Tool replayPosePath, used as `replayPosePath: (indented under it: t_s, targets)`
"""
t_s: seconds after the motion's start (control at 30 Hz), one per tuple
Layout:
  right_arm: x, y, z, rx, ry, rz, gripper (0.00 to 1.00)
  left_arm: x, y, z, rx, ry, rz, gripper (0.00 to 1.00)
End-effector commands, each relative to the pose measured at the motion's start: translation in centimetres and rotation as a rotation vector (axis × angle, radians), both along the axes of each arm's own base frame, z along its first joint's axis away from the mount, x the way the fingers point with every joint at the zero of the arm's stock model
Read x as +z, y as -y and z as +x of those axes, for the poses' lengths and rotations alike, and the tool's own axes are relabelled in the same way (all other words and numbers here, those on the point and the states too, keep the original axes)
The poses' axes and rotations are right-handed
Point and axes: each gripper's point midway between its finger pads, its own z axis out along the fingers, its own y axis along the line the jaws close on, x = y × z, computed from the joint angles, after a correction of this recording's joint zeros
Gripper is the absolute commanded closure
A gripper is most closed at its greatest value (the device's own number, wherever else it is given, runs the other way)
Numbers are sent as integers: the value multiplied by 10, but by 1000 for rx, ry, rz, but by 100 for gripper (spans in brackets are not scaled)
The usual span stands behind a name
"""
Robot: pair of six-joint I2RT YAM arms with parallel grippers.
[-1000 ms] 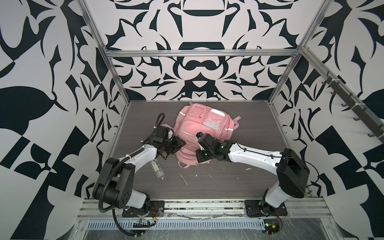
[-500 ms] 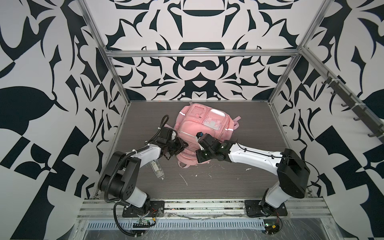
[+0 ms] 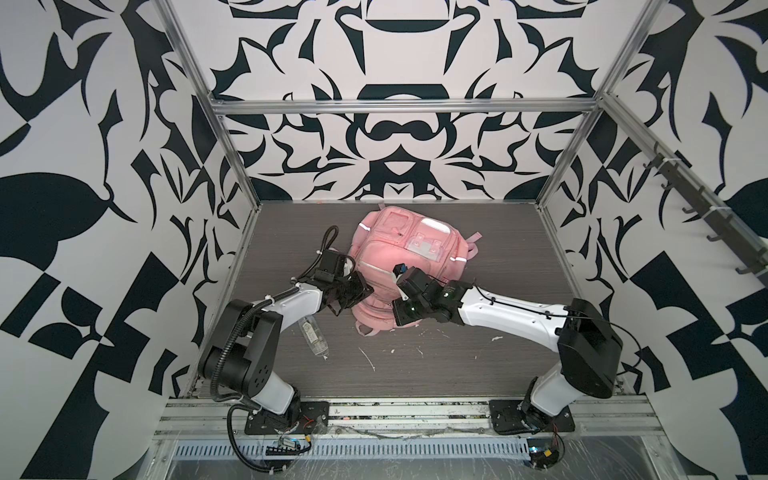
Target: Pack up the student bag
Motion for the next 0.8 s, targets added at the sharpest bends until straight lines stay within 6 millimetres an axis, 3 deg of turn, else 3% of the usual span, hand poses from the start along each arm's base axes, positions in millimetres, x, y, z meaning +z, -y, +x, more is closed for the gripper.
replayPosePath:
  t_s: [0.0,0.43,0.77]
  targets:
    - [17,5,-6,20,43,13,100,15,-18,11,20,56,25,92]
    - [-13,67,0,-70,10,-101,100,21,-45,13,55,65,16,93]
    - [-2,127,35,-226,31,-99,100,19,-48,10,56,57,8,93]
